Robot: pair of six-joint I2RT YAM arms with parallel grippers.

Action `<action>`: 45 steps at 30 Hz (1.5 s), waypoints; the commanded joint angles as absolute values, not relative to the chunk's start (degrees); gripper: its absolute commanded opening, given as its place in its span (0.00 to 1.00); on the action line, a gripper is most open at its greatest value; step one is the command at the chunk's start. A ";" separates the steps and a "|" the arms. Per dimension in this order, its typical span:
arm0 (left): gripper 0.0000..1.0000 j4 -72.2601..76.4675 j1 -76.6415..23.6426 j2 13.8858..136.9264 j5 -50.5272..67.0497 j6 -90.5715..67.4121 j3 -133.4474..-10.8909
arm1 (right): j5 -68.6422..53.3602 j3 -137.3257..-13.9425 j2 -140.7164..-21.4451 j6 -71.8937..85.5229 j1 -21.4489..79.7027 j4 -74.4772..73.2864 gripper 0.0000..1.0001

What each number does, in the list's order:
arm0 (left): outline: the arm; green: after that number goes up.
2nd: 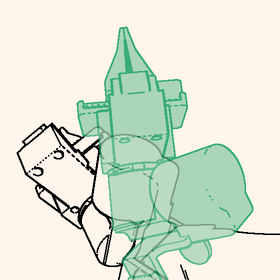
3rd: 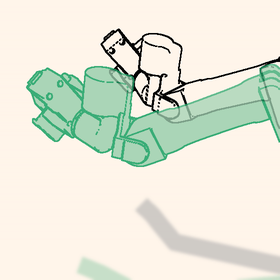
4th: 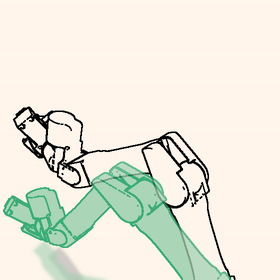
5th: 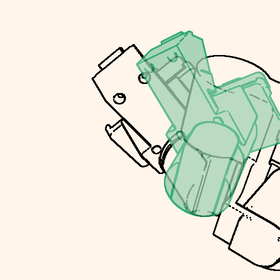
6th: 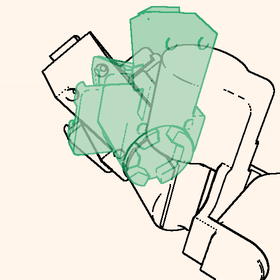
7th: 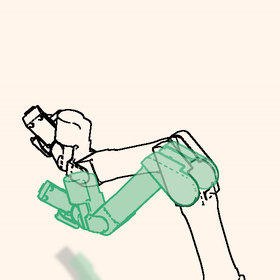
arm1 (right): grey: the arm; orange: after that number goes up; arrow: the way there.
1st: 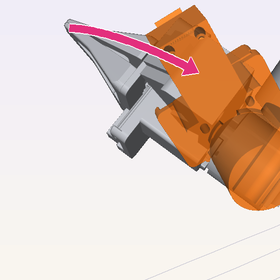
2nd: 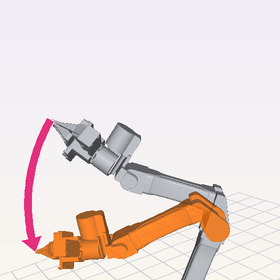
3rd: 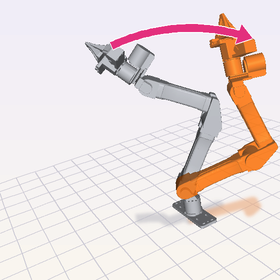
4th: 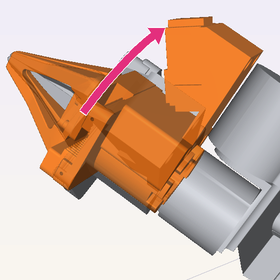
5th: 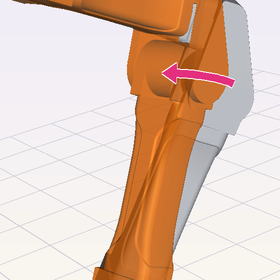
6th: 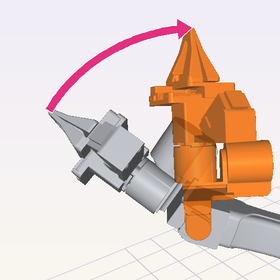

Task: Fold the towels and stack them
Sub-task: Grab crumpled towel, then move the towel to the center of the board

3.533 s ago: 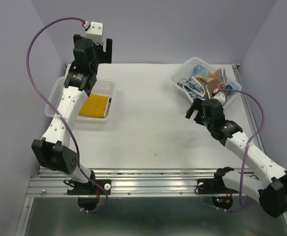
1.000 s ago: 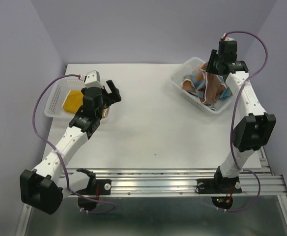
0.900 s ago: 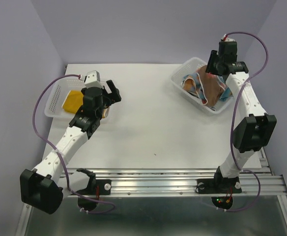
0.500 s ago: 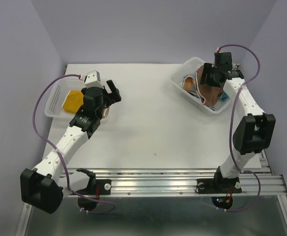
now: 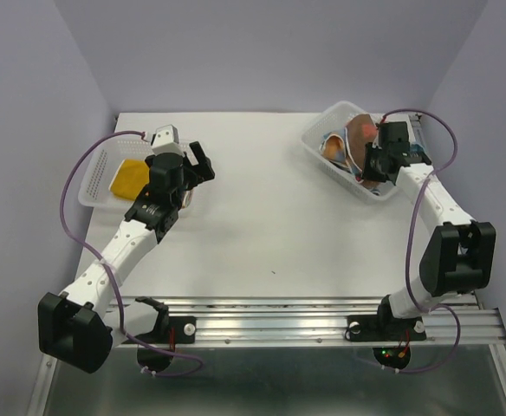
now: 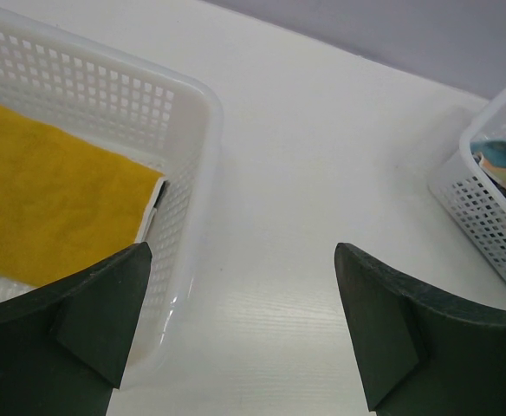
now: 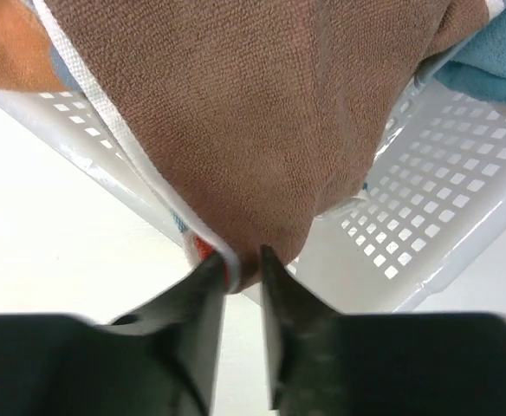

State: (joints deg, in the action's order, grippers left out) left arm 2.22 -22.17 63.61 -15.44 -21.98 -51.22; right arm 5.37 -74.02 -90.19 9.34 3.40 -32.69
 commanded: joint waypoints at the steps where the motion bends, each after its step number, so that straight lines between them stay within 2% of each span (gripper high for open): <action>1: 0.99 3.60 -22.59 63.11 -16.00 -21.80 -51.24 | 5.54 -72.16 -86.93 11.59 3.34 -28.30 0.23; 3: 0.99 3.52 -22.59 63.02 -16.00 -21.80 -50.98 | 5.19 -72.60 -86.05 12.47 3.34 -28.48 0.05; 4: 0.99 3.52 -22.67 62.67 -16.17 -21.80 -50.89 | 4.14 -72.95 -85.35 12.57 3.34 -28.56 0.01; 12: 0.99 3.43 -22.59 61.44 -16.44 -21.62 -50.62 | 7.53 -73.21 -81.75 12.30 3.25 -25.32 0.01; 18: 0.99 3.43 -22.59 60.29 -16.09 -21.88 -50.45 | 8.53 -81.02 -74.62 8.35 3.25 -22.24 0.01; 22: 0.99 3.34 -22.59 59.15 -14.94 -21.89 -50.27 | 5.81 -91.82 -74.61 7.74 3.34 -24.69 0.01; 29: 0.99 3.16 -22.59 56.34 -14.06 -22.24 -49.83 | -4.73 -116.60 -82.34 8.43 3.34 -30.49 0.01; 30: 0.99 3.08 -22.59 55.82 -13.89 -22.32 -49.83 | -7.79 -122.90 -84.88 9.05 3.34 -32.15 0.01; 34: 0.99 2.11 -22.59 54.32 -13.89 -23.20 -49.75 | -21.25 -132.71 -88.94 11.60 4.21 -32.97 0.01; 35: 0.99 1.94 -22.59 53.97 -14.15 -23.55 -49.66 | -24.92 -132.80 -88.95 11.60 4.83 -32.09 0.01; 38: 0.99 1.23 -22.59 52.39 -14.24 -24.52 -49.40 | -25.84 -131.22 -88.86 12.31 8.25 -29.36 0.01; 41: 0.99 0.18 -22.59 50.55 -14.41 -25.48 -48.96 | -21.03 -131.22 -89.91 9.25 16.41 -29.26 0.01; 43: 0.99 0.09 -22.59 49.58 -14.76 -25.58 -48.61 | -13.73 -132.44 -91.49 5.82 24.47 -30.05 0.01; 45: 0.99 -1.58 -22.59 48.17 -17.48 -26.63 -48.34 | -12.75 -135.96 -94.74 5.80 27.32 -30.58 0.01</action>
State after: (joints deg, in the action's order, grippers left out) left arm -0.84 -22.17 51.24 -14.20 -24.75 -49.04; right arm -16.43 -130.10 -91.66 8.95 20.25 -31.51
